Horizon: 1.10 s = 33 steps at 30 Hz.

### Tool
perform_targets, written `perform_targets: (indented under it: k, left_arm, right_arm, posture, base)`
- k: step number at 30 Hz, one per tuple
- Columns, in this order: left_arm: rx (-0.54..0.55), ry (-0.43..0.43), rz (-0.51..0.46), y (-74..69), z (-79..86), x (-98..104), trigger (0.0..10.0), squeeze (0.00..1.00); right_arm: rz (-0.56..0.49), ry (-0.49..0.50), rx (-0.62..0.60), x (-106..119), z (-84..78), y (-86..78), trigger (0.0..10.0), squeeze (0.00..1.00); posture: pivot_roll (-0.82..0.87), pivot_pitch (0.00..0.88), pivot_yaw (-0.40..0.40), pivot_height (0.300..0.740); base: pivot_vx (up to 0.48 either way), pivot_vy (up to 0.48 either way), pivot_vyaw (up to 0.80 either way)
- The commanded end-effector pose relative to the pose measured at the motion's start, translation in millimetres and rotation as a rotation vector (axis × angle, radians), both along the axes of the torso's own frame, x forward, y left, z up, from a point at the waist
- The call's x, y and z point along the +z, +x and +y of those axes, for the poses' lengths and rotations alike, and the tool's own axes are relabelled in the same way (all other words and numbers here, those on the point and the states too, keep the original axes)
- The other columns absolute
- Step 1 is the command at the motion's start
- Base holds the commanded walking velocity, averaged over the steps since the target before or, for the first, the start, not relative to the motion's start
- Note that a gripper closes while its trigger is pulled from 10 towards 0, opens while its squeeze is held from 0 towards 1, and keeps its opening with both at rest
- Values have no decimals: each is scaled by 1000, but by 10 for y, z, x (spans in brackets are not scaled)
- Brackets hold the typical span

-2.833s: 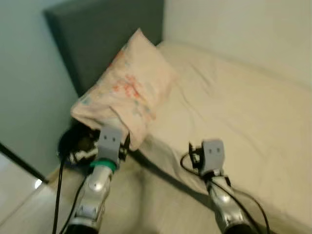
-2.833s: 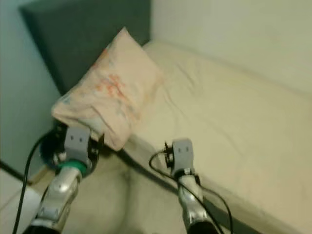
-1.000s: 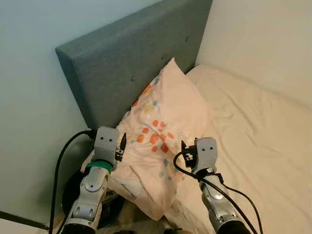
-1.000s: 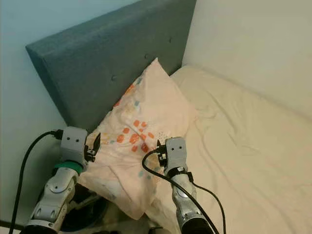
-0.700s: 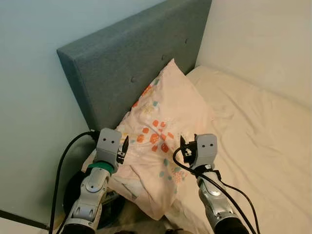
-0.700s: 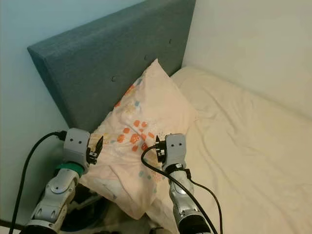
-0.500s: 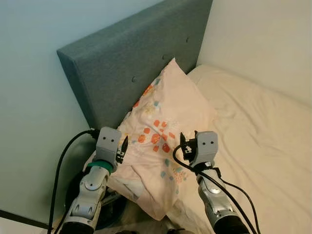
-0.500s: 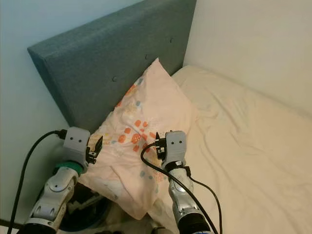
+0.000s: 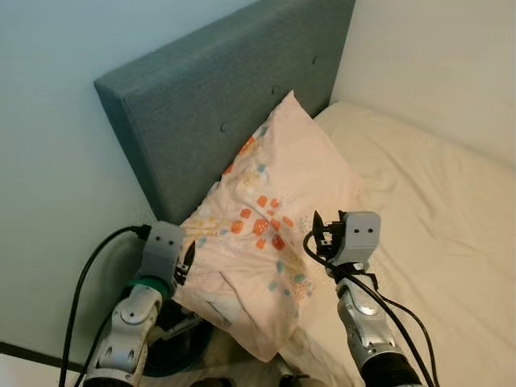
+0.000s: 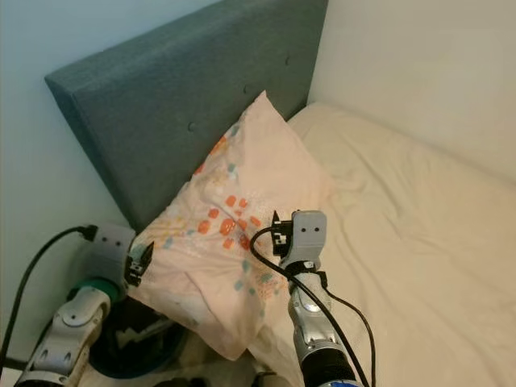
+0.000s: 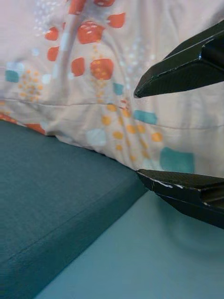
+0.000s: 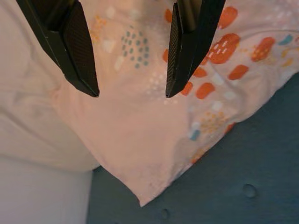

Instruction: Clean up the room

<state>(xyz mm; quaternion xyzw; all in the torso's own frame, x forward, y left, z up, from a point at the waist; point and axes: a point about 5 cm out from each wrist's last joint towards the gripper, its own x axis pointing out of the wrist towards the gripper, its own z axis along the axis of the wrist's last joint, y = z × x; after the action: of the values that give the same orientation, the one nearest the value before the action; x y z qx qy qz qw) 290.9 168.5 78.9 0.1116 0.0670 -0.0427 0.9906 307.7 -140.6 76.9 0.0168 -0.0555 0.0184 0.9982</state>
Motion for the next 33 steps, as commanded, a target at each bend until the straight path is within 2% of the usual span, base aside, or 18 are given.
perform_targets:
  k: [1,3,8,15,28,33]
  left_arm:
    - [-4,-10,21,3,-33,-33,10000,0]
    - [-32,-8,-9,59,-132,33,10000,0]
    - [-54,-26,-28,88,-204,96,10000,0]
    - [-99,-11,-22,64,-296,61,10000,0]
    - [-119,-17,-18,66,-358,48,10000,0]
    - [-120,-14,-16,55,-354,42,10000,0]
  right_arm:
    - [9,5,3,-23,25,-29,10000,0]
    - [-18,-14,24,25,60,-25,10000,0]
    - [-15,-19,26,25,40,-29,10000,0]
    - [-6,-21,17,8,9,-43,10000,0]
    - [-2,-28,14,-3,5,-69,10000,0]
    - [1,-26,14,-12,11,-82,10000,0]
  posture:
    - [-24,108,60,730]
    - [-31,110,56,715]
    - [-40,106,55,695]
    - [-49,105,58,660]
    - [-55,100,64,610]
    - [-53,103,68,610]
  base:
    - [0,0,0]
    - [0,0,0]
    - [0,0,0]
    - [0,0,0]
    - [0,0,0]
    - [0,0,0]
